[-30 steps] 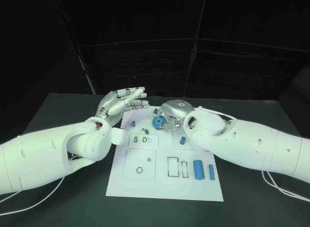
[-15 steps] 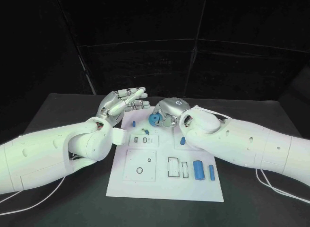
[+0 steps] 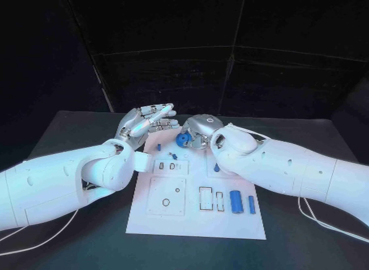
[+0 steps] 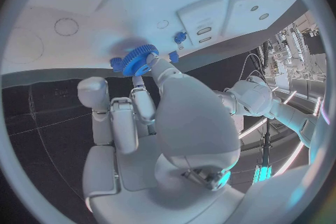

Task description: Assemble the parts on the task board

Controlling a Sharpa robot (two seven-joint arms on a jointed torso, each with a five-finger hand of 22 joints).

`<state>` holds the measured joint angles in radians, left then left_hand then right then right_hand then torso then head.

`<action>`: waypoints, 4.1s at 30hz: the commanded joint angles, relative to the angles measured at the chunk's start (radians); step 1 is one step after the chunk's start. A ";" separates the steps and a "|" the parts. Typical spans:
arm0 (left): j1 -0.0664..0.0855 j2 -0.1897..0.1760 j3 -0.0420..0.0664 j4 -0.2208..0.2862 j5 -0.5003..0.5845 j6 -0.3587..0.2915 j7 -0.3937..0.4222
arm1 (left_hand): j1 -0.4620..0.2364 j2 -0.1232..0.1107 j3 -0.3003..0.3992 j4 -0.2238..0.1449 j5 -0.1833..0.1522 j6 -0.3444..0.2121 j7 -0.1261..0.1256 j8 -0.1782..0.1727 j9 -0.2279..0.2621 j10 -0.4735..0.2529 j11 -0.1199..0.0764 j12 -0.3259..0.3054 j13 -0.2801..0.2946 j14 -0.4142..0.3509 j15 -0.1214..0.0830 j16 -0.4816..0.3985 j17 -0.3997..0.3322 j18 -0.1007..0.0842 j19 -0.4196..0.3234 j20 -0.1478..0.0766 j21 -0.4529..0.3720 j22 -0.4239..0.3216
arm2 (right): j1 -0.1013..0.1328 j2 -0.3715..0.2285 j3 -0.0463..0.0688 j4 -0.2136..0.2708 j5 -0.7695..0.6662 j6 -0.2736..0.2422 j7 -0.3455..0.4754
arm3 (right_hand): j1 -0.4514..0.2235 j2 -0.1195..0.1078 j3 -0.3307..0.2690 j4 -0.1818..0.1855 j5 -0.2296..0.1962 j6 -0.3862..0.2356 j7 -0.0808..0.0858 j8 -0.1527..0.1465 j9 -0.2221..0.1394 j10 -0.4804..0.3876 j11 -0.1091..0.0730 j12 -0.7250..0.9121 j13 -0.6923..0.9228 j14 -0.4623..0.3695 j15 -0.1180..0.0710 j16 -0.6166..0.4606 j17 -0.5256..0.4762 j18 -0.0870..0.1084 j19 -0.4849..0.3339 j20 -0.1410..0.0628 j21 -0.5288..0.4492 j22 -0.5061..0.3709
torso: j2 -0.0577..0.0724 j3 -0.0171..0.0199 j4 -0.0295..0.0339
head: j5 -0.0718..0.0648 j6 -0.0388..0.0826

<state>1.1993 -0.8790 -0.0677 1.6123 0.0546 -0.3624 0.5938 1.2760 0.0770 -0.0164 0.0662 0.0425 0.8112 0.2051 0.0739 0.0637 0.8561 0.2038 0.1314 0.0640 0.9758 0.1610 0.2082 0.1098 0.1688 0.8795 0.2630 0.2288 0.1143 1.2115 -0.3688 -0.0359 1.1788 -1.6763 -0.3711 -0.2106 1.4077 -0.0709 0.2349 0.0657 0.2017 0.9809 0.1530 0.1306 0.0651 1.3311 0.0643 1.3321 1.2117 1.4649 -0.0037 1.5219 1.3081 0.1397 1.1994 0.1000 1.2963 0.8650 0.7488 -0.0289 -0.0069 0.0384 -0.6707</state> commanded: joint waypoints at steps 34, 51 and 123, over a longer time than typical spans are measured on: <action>0.002 0.005 0.001 -0.002 -0.003 0.016 0.001 | -0.001 0.008 -0.006 -0.002 0.006 0.000 0.046 -0.005 -0.002 0.001 0.005 -0.004 -0.002 0.001 0.001 -0.006 -0.001 0.010 0.004 0.003 -0.004 -0.001 | 0.003 0.052 0.001 -0.074 0.013 0.080 -0.029 | -0.107 -0.029 -0.002 0.034 0.003 -0.079 0.021 -0.060 0.000 -0.014 0.021 -0.011 -0.022 0.078 0.012 0.004 0.130 -0.010 0.006 0.013 0.001 -0.001 | -0.001 0.0007 -0.0006 | 0.002 -0.012; 0.002 0.004 0.001 -0.002 -0.003 0.015 -0.001 | -0.003 0.009 -0.009 -0.002 0.006 -0.014 0.049 -0.009 -0.003 -0.002 0.006 -0.006 -0.002 0.000 0.002 -0.007 -0.002 0.010 0.004 0.004 -0.006 -0.003 | 0.003 0.047 0.001 -0.080 0.057 0.126 -0.028 | -0.269 -0.017 -0.093 0.180 0.116 -0.068 0.021 -0.062 0.003 -0.012 0.024 0.001 -0.011 0.081 0.016 0.009 0.143 -0.011 0.009 0.019 0.008 0.003 | -0.001 0.0003 0.0000 | 0.000 -0.012; 0.001 0.008 0.000 -0.038 -0.003 0.048 -0.012 | 0.040 0.028 0.027 -0.047 0.007 0.086 0.040 0.006 0.004 0.051 -0.005 0.011 0.000 0.013 -0.005 -0.006 -0.004 0.012 0.011 0.000 -0.015 -0.009 | -0.001 -0.389 0.002 -0.016 0.561 0.124 0.398 | 0.063 0.001 -0.155 -0.051 0.017 -0.092 0.026 -0.061 0.003 -0.044 0.026 -0.029 -0.039 0.074 0.017 -0.005 0.116 -0.006 -0.017 0.020 -0.007 -0.034 | -0.016 0.0117 -0.0236 | -0.080 0.000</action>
<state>1.1988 -0.8722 -0.0679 1.5738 0.0546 -0.3292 0.5770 1.3066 0.1037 0.0099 0.0232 0.0466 0.8899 0.2267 0.0749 0.0673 0.8989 0.2000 0.1396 0.0641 0.9811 0.1558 0.2044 0.1075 0.1688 0.8858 0.2638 0.2208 0.1066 1.2093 -0.7586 -0.0342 1.1645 -1.0998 -0.2727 0.1945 1.4623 -0.0719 0.0785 0.0200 0.2225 0.8912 0.1774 0.0694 0.0675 1.2931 0.0876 1.3065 1.1726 1.4669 0.0125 1.5220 1.3073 0.1399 1.1900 0.1194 1.2926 0.8324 0.7320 -0.0167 -0.0307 -0.0405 -0.6708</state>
